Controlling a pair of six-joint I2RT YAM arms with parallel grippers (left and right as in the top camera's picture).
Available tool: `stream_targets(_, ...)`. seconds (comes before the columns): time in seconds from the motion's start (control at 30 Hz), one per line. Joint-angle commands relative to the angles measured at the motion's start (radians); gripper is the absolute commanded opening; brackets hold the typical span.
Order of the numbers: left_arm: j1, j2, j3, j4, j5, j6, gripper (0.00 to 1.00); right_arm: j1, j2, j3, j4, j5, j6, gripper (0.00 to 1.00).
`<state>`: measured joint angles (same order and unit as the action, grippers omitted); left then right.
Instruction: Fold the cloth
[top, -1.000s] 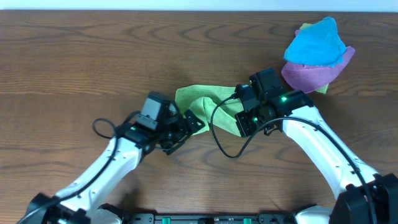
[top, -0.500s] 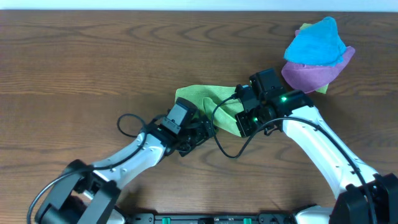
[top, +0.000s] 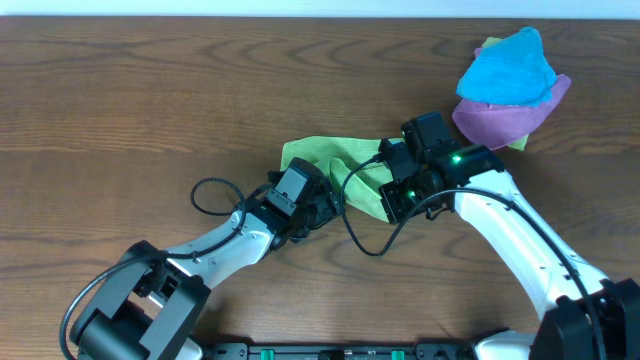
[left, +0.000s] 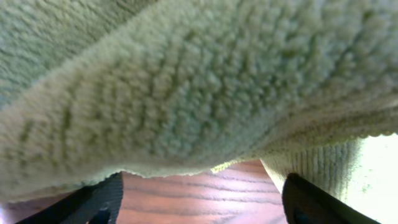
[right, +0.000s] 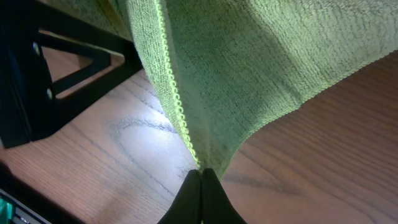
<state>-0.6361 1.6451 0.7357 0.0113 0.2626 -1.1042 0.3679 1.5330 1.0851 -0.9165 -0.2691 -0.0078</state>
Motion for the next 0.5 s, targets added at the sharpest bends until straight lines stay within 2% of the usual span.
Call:
stream_targets(0.0,-0.001,0.016,0.021,0.001,-0.064,0.008,0.80,-0.002,-0.008,0.001,-0.001,-0.011,0.014,0.01)
stream_targets(0.1,-0.001,0.017,0.021,0.001,-0.087,0.021,0.73,-0.002,-0.008,0.001,-0.001,-0.020,0.015,0.01)
stream_targets(0.17,-0.001,0.017,0.021,-0.001,-0.104,0.027,0.58,-0.002,-0.008,0.001,-0.001,-0.024,0.015,0.01)
stream_targets(0.2,-0.001,0.017,0.021,-0.003,-0.114,0.027,0.54,-0.002,-0.008,0.001,-0.002,-0.024,0.015,0.01)
stream_targets(0.3,-0.001,0.017,0.021,-0.003,-0.136,0.035,0.47,-0.002,-0.008,0.001,-0.005,-0.024,0.015,0.01)
stream_targets(0.47,-0.001,0.017,0.021,-0.003,-0.141,0.074,0.28,-0.002,-0.008,0.001,-0.012,-0.024,0.015,0.01)
